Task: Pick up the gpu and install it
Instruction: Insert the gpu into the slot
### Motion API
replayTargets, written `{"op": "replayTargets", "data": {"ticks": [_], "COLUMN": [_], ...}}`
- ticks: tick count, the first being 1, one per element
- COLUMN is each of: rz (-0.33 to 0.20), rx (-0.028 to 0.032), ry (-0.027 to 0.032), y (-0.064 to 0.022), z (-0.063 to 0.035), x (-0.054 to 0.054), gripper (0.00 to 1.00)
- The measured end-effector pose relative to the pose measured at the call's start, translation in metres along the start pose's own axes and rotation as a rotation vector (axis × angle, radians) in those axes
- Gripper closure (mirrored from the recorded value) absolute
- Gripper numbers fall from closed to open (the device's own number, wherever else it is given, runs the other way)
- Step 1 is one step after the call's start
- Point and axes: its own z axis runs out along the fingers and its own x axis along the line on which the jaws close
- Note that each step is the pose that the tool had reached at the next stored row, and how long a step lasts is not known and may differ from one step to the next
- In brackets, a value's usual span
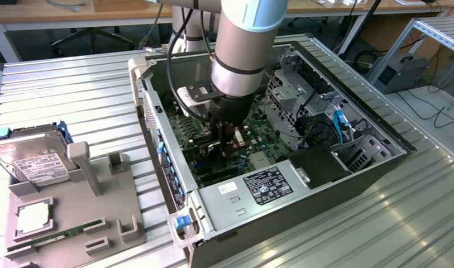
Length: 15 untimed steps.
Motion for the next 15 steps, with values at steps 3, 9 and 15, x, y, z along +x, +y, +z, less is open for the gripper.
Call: {"op": "replayTargets", "data": {"ticks": [3,9,15], "rz": [0.000,0.000,0.054], "rx": [-0.0002,0.0000,0.0008], "ry": [0.0003,0.0000,-0.0003], "y": [0.0000,0.0001,-0.0001], "z": [-0.0006,-0.0159,-0.0147], "x": [0.000,-0.004,-0.004], "gripper": [0.47,0.73,0.73]}}
